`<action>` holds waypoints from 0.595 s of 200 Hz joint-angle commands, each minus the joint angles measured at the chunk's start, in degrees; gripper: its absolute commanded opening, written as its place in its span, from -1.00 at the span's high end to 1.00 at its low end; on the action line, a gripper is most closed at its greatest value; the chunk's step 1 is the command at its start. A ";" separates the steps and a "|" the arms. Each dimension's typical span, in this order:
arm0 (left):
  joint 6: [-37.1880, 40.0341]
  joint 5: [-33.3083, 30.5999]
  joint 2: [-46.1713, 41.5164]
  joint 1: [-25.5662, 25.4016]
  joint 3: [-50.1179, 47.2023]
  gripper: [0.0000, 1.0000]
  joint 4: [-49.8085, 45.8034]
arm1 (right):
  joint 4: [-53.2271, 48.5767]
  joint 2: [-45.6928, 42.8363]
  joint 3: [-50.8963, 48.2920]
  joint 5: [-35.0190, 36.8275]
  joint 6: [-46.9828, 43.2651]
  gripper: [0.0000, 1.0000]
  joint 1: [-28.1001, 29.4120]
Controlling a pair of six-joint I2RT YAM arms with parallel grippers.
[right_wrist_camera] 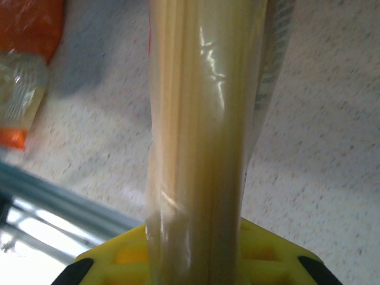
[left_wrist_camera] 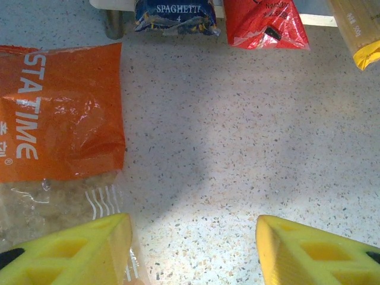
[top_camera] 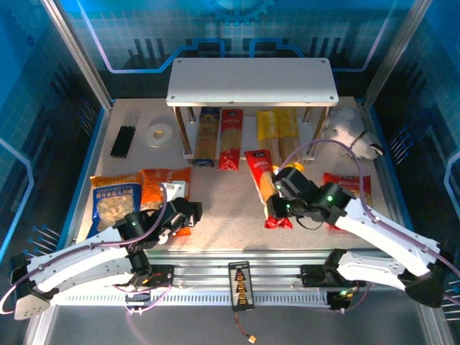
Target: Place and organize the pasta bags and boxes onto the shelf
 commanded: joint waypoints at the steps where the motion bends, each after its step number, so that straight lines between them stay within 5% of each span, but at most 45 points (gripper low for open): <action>1: 0.91 0.32 0.48 -0.22 1.58 -0.17 0.97 | 13.05 2.84 4.39 3.36 -3.93 1.00 -3.49; 119: 0.22 0.18 -1.22 -0.22 1.43 -0.17 -1.24 | 25.91 31.87 21.88 4.87 -8.81 1.00 -15.52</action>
